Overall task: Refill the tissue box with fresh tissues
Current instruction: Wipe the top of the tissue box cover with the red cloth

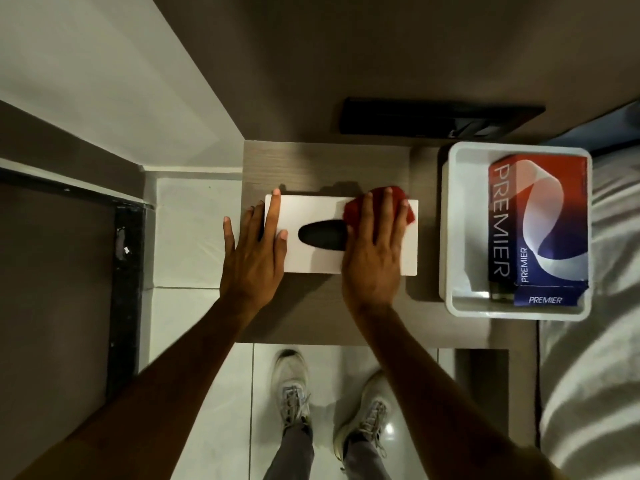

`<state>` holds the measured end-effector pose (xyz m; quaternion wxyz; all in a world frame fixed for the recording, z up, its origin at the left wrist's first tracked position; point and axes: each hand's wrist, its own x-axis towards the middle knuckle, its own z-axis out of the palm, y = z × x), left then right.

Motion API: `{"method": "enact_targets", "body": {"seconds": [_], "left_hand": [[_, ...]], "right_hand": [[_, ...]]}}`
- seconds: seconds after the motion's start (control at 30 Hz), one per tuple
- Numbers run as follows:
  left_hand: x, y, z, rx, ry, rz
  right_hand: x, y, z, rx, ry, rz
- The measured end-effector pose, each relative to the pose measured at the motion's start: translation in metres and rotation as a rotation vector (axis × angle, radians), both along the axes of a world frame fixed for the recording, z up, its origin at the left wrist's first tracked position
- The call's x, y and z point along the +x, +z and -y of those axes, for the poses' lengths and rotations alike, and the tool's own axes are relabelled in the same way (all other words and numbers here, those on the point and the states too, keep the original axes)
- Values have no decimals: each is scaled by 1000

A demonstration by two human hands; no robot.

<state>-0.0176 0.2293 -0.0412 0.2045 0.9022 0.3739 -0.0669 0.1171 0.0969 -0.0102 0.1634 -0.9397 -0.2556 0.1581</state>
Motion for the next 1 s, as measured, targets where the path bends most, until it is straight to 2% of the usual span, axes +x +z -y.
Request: {"method": "enact_targets", "body": {"seconds": [0.1,0.17,0.27,0.37,0.43,0.57,0.67,0.73,0.8,1.0], "left_hand": [[-1,0,0,-2,13,20],[0,2,1,-5,9,17],[2,5,1,1,13,-7],[0,2,2,9,14,-3],[0,1,2,9,16,13],[2,2,3,29,17,-1],[2,1,2,32,12,-20],[1,-1,1,37,4,-23],[1,-2,1,44,5,-21],[3,9,3,68,0,-56]], "right_hand": [[-11,-4,-3,0,245,23],[-6,-2,18,-44,333,17],[16,2,39,-55,152,-13],[13,3,27,-33,-7,-18],[-5,4,18,-8,36,-23],[-26,7,48,-25,277,-75],[-1,8,64,-15,107,-82],[14,5,51,23,-44,-72],[16,1,31,30,-93,-48],[-17,15,62,-64,273,-108]]}}
